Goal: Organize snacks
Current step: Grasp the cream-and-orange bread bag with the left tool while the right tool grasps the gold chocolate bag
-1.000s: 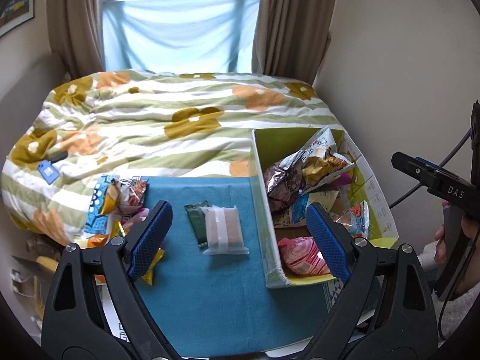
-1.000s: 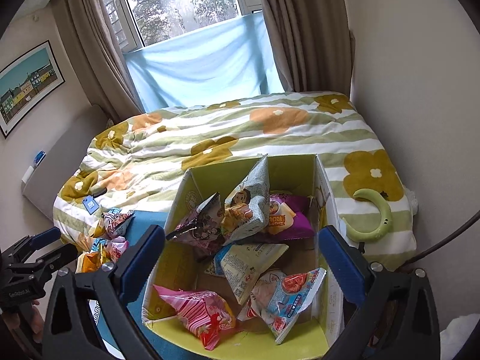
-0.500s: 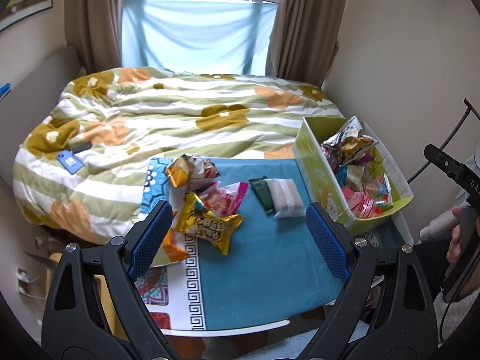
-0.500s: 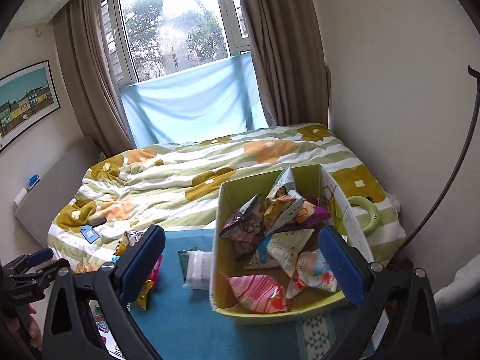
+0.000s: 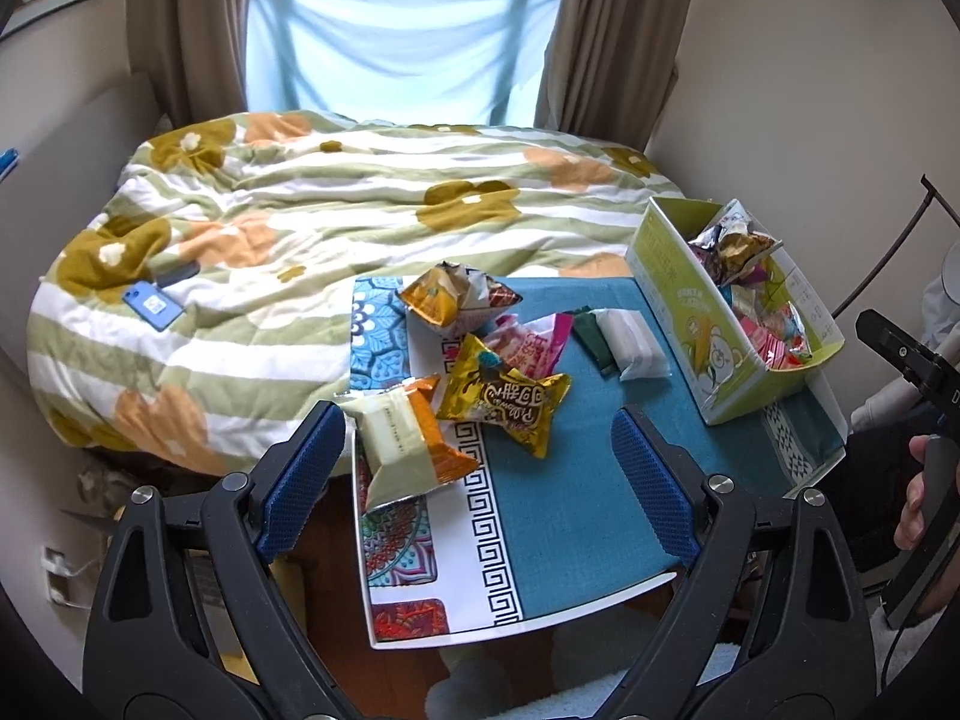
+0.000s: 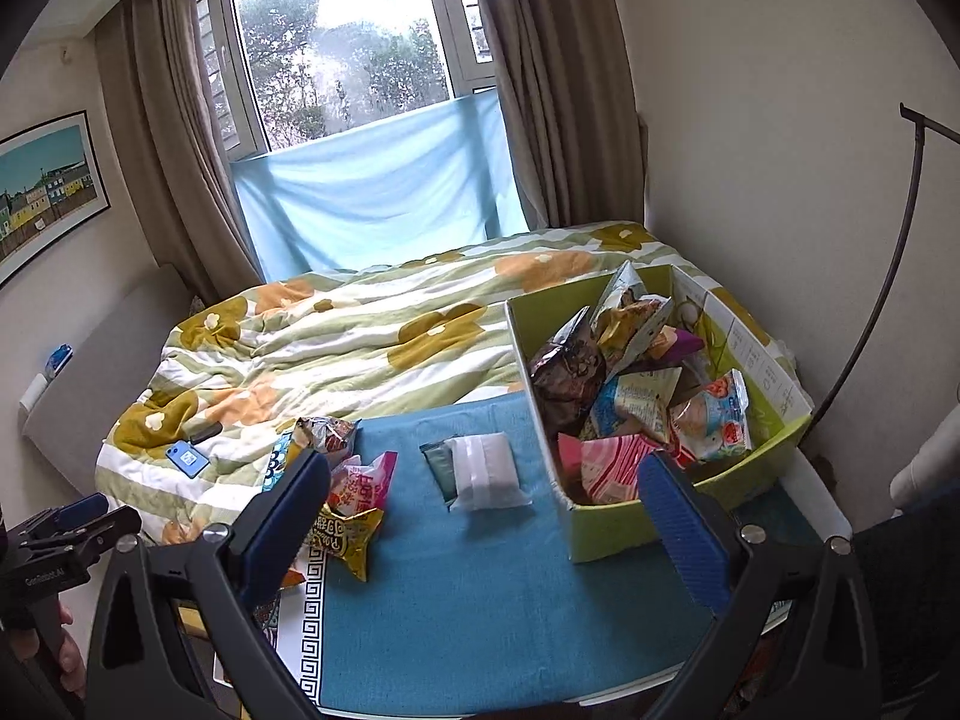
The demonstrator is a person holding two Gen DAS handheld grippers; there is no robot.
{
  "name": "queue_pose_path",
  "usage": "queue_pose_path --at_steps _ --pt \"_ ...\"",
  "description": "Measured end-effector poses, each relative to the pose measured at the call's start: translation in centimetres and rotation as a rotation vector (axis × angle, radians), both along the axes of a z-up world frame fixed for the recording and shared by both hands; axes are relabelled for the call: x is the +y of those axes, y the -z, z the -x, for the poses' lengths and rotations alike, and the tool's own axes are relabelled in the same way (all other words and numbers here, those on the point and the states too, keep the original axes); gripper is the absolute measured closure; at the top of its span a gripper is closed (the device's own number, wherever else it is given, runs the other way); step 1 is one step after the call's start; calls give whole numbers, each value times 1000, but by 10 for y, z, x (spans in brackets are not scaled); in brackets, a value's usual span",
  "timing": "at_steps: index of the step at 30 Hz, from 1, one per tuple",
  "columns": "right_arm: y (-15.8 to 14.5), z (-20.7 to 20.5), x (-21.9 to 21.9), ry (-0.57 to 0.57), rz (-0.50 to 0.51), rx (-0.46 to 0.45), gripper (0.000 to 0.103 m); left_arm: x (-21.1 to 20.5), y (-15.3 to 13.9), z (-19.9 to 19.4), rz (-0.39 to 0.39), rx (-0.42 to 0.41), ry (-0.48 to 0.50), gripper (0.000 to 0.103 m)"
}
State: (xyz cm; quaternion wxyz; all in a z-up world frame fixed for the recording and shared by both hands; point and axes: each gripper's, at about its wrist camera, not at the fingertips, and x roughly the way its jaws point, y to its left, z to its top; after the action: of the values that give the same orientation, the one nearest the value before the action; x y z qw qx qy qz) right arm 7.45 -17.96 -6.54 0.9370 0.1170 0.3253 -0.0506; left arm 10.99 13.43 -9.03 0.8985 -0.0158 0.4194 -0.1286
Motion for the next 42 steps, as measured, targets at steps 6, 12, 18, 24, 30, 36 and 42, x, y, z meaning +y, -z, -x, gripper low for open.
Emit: queue_pose_path --at_steps 6,12,18,24,30,36,42 --pt "20 -14 28 -107 -76 67 1 14 31 -10 27 66 -50 14" --pt "55 -47 53 -227 -137 135 1 7 69 -28 20 125 -108 14" --pt "102 -89 70 -317 -185 210 1 -11 115 -49 -48 124 -164 14" --pt "145 -123 84 -418 -212 270 1 -25 156 -73 -135 147 -246 14" --pt "175 -146 91 -474 -233 318 1 -34 189 -87 -200 175 -291 14" --pt "191 -159 99 -527 -235 342 1 -34 205 -100 -245 200 -338 15" --pt "207 -170 107 -570 -247 366 1 -30 219 -110 -264 240 -358 18"
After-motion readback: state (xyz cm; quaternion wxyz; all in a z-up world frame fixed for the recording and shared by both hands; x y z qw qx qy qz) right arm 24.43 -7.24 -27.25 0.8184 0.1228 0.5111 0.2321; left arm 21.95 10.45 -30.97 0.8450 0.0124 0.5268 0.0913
